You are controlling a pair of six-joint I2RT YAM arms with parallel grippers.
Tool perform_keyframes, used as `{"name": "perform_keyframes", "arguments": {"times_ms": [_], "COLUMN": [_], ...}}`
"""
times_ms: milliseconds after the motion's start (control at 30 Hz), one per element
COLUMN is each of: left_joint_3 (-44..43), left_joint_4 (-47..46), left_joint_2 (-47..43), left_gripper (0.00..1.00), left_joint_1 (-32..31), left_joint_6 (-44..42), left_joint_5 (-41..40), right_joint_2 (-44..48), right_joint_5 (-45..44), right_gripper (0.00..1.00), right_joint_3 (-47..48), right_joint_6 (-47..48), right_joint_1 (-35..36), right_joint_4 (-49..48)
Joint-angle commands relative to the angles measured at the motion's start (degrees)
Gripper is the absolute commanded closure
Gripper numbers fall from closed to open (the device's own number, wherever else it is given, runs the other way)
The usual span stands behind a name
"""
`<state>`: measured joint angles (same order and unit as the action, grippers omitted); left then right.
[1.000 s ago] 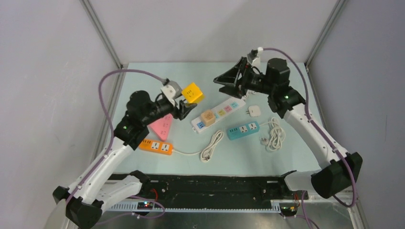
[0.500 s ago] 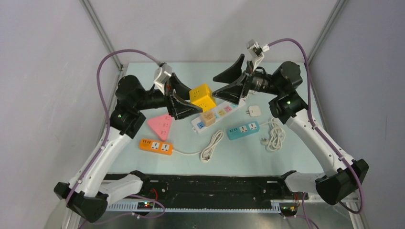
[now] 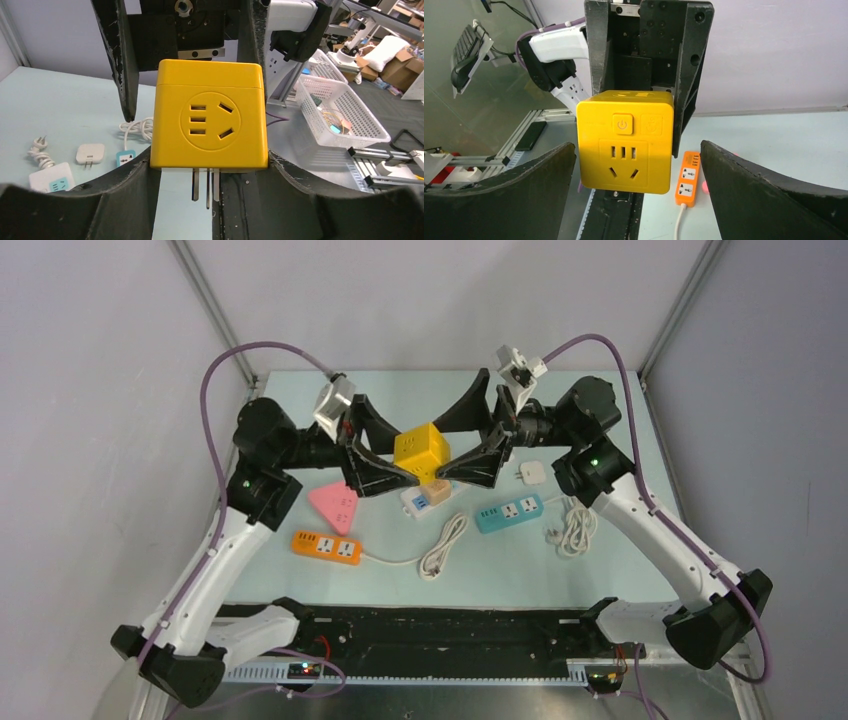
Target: Insert the plug
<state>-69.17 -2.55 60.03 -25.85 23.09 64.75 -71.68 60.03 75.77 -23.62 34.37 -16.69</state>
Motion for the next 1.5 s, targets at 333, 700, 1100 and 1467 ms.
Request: {"name": "perform_keyframes", "arguments": {"times_ms": [333,700,1100,1467], "left_joint_3": [0.59,0.77,0.83,3.82], "left_joint_4": [-3.12,-3.17,-3.16,-3.01], "left_joint_2": [-2.63,-2.41,-2.00,-5.11], "left_gripper": [1.00,0.99,0.80,0.00], "left_joint_1": [0.12,0.11,0.15,1.13], "left_joint_6": [-4.90,-4.58,-3.41,-7.41], "left_joint_5": [0.21,-0.79,-2.06,-13.95], "right_joint_2": [-0.24,-3.04,-3.13,-2.48], "right_joint_5": [-7.09,-5.02,-5.06,-4.32], "right_gripper": [0.09,0.16,0.84,1.00], "right_joint_3": [4.90,5.75,6.16,6.15], "right_joint_6": [7.30,2.83,1.87,-2.50], "right_joint_1": [4.50,4.98,4.58,2.75], "right_joint_4": [8.06,6.85,5.69,7.31]}}
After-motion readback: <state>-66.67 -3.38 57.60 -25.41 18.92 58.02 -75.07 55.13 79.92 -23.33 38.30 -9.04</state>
